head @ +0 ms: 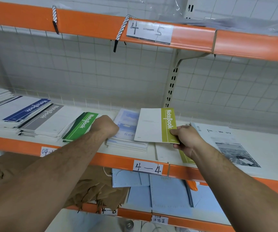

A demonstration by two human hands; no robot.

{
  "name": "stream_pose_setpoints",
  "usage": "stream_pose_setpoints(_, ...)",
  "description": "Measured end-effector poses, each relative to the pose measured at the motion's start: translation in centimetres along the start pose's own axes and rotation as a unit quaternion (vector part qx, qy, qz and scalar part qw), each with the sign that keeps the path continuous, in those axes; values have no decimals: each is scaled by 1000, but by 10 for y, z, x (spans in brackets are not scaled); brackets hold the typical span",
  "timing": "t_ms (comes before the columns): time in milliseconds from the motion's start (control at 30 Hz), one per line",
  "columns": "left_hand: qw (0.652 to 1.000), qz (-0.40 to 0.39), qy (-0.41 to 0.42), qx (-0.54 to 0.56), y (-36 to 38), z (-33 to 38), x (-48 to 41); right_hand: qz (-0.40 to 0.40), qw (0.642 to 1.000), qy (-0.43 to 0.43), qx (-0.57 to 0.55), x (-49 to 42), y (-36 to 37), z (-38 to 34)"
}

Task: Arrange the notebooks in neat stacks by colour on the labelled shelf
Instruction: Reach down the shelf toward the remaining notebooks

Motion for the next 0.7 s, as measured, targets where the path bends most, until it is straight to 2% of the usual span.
stream_pose_setpoints(167, 998, 38, 32, -31, -4, 12, 8, 9, 1000, -1, -10, 2, -12, 0)
stream_pose_setpoints(300, 990, 75, 118, -20, 0, 43, 19, 19, 1000, 7, -22, 3, -26, 5)
stream_pose_setpoints(467, 983, 49, 178, -20, 20, 82, 38, 33, 999, 17, -21, 5, -50, 14)
stream_pose_setpoints(700, 982, 36, 186, -16, 42, 108, 47, 59, 997, 36, 40, -2, -84, 32)
Point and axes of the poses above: each hand's wrist, its own x-axis away from the middle knuckle, its own y-axis out of the palm, z = x × y, the point moved 7 cm from there along -x, towards the middle knuckle
